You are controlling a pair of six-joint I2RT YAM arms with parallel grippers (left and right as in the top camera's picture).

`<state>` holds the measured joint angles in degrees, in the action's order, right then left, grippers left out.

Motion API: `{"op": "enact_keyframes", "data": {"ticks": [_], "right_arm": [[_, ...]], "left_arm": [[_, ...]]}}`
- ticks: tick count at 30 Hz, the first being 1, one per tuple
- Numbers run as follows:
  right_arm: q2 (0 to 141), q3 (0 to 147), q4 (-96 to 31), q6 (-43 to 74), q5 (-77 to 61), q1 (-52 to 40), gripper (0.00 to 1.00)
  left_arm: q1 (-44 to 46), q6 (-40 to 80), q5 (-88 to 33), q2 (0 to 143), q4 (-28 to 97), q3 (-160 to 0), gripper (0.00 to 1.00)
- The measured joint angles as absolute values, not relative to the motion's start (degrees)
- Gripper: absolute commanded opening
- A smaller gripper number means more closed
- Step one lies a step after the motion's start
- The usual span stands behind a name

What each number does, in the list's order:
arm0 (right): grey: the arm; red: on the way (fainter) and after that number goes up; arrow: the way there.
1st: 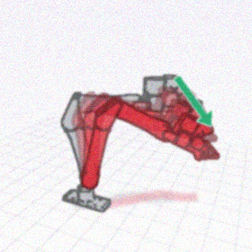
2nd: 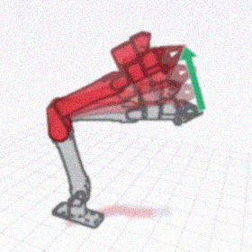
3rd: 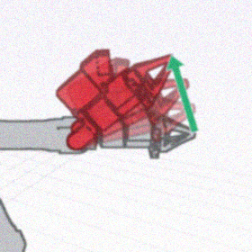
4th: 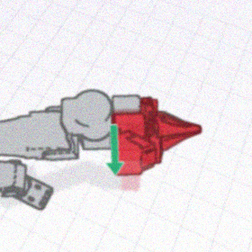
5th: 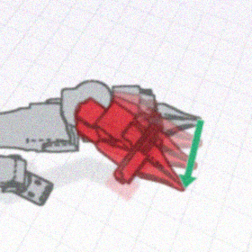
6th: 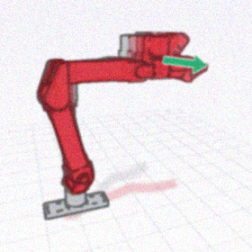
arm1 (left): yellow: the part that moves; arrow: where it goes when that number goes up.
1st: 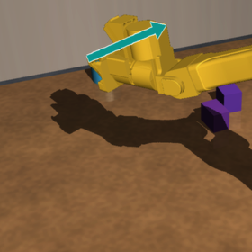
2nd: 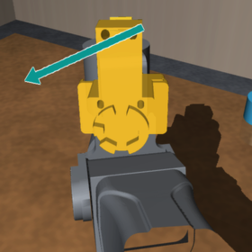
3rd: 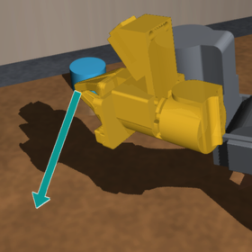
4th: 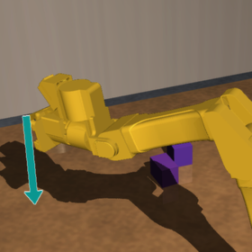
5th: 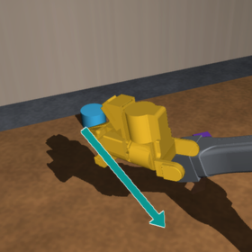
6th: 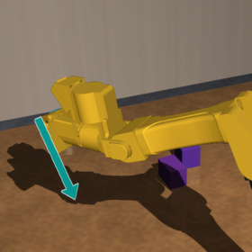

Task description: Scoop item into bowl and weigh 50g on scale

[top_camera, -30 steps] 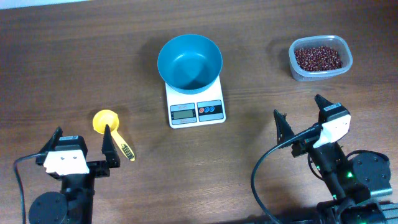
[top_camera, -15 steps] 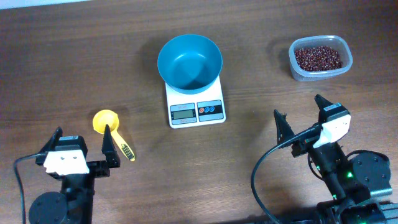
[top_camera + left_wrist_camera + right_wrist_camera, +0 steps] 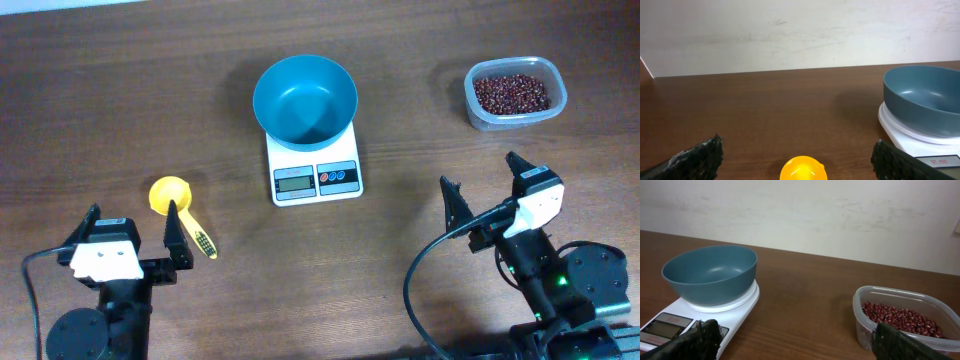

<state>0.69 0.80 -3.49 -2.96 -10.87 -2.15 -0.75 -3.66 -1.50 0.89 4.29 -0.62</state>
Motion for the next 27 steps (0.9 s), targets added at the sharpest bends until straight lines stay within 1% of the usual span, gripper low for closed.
{"op": "enact_keyframes", "data": {"ticks": [3,5,8,9,10,11,17,21,23,24,27], "right_arm": [[0.7,0.8,-3.5,-3.0,-10.9,-2.2,0.99],[0.7,0.8,-3.5,-3.0,-10.9,-2.2,0.99],[0.7,0.8,-3.4,-3.0,-10.9,-2.2,0.99],[0.7,0.8,-3.4,-3.0,-10.9,-2.2,0.99],[0.7,0.8,-3.4,-3.0,-10.9,-2.2,0.99],[0.7,0.8,-3.4,-3.0,-10.9,-2.2,0.99],[0.7,0.8,-3.4,-2.9,-10.9,-2.2,0.99],[0.7,0.8,-3.4,-2.9,-10.9,-2.2,0.99],[0.7,0.8,-3.4,-3.0,-10.9,-2.2,0.99],[0.7,0.8,-3.4,-3.0,-10.9,-2.2,0.99],[0.7,0.8,-3.4,-3.0,-10.9,-2.2,0.99]], "left_arm": [[-0.8,-3.7,-1.5,0.9,3.6,-0.6,0.99],[-0.8,-3.7,-1.5,0.9,-1.0,-0.5,0.99],[-0.8,-3.7,-1.6,0.9,-14.4,-0.5,0.99],[-0.8,-3.7,-1.5,0.6,-22.7,-0.7,0.99],[-0.8,-3.7,-1.5,0.7,-24.3,-0.5,0.99],[-0.8,-3.7,-1.5,0.8,-30.1,-0.6,0.99],[-0.8,-3.7,-1.5,0.6,-45.0,-0.6,0.99],[-0.8,-3.7,-1.0,0.6,-45.1,-2.8,0.99],[-0.8,-3.7,1.7,0.8,-43.8,-6.1,0.99],[-0.8,-3.7,4.4,2.1,-43.8,-10.4,0.99],[-0.8,-3.7,6.7,7.1,-44.2,-17.8,0.99]]}}
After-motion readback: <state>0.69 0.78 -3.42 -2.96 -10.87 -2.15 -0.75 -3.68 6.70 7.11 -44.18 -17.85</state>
